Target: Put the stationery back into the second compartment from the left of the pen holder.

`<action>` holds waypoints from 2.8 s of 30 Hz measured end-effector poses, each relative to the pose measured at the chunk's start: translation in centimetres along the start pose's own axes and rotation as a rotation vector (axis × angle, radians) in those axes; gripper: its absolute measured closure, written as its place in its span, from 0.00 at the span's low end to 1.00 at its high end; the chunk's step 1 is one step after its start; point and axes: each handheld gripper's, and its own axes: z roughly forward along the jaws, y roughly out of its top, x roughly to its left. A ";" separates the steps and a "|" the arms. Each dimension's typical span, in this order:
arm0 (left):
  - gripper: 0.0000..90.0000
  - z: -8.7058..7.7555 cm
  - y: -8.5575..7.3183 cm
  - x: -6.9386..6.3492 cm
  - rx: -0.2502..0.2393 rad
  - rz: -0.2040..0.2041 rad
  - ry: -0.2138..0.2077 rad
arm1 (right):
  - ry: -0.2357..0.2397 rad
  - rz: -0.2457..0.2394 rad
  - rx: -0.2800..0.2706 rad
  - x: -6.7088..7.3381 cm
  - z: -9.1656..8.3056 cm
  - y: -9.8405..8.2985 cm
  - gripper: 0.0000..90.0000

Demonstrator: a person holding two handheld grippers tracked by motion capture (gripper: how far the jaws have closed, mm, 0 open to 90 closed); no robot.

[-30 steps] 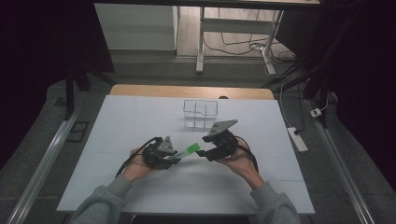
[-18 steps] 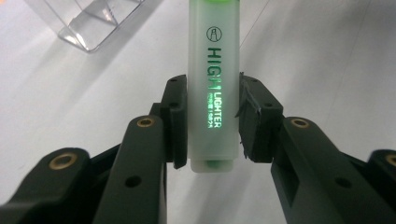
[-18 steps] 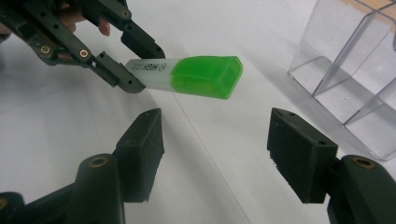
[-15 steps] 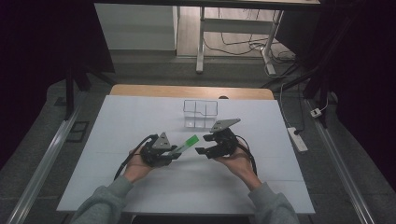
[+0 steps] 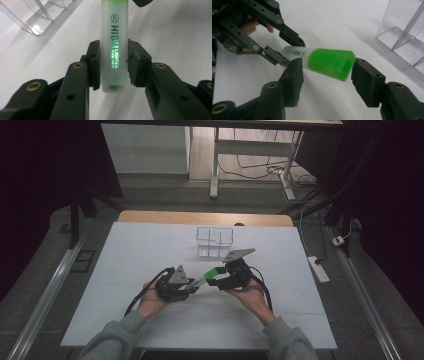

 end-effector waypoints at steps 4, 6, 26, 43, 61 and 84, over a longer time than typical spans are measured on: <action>0.72 0.4 0.0 -0.3 0.010 -0.001 0.004 | 0.001 0.011 -0.002 0.0 0.2 -0.1 0.52; 0.72 0.6 0.0 -0.4 0.019 0.001 0.006 | 0.000 0.016 0.001 0.0 0.2 -0.1 0.53; 0.72 2.3 0.5 -1.3 0.087 -0.003 0.052 | 0.008 0.094 -0.005 -0.3 0.7 -0.3 0.60; 0.72 2.6 0.5 -1.1 0.060 -0.007 0.049 | 0.130 0.124 -0.090 -0.1 0.5 -0.1 0.77; 0.49 -0.1 -1.4 0.6 0.008 -0.122 0.033 | 0.083 0.065 -0.174 -0.3 -1.6 0.2 0.82; 0.44 -7.9 -9.7 2.9 -0.041 -0.310 0.128 | -0.007 0.068 -0.270 -1.6 -4.7 1.5 0.82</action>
